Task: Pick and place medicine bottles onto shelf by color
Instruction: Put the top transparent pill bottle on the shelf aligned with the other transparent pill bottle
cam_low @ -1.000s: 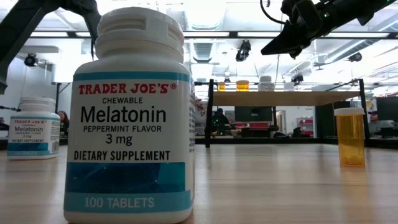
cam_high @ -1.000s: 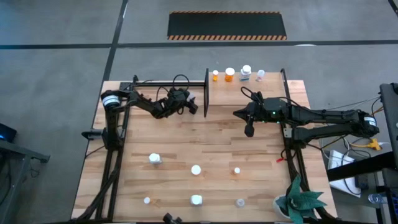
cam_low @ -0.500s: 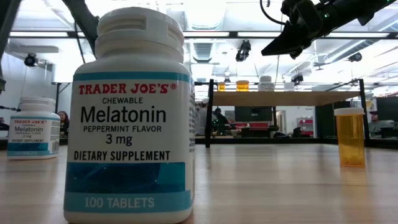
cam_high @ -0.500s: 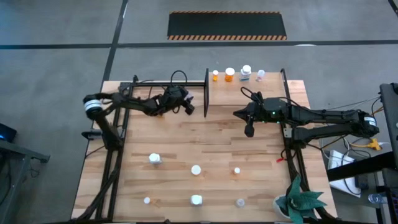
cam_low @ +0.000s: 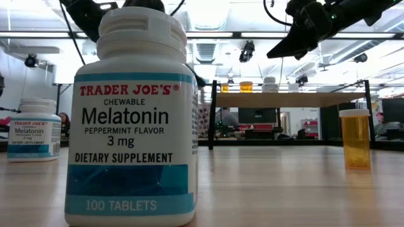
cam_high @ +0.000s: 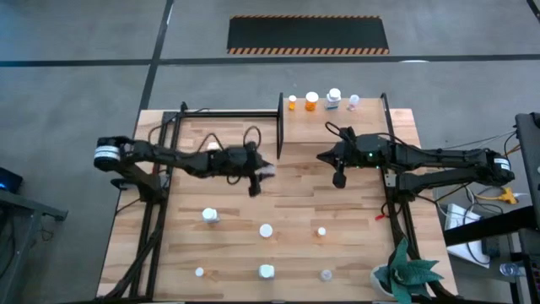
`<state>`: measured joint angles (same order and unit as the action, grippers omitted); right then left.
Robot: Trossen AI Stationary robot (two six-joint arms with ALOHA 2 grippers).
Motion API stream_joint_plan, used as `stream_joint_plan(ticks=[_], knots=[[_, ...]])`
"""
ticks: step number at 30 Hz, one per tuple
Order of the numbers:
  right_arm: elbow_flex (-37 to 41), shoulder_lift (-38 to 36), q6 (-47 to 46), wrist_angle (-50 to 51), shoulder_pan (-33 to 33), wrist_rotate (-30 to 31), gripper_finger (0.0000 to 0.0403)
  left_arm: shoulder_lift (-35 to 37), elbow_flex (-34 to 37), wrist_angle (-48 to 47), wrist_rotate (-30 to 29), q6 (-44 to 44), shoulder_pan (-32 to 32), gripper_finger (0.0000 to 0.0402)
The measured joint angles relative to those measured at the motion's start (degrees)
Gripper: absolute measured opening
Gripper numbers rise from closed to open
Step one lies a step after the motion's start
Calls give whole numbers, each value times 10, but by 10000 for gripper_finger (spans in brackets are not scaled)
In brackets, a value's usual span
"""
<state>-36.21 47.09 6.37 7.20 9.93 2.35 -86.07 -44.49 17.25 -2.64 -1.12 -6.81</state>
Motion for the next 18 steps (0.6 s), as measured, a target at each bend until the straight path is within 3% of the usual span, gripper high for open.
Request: stream_joint_plan(ticks=[7, 18], knots=[[0, 0, 10, -2, -24, 0, 12, -132, -39, 151, -1, 23, 23, 124], [0, -1, 11, -2, -48, 2, 12, -280, -152, 157, -11, 8, 28, 124]])
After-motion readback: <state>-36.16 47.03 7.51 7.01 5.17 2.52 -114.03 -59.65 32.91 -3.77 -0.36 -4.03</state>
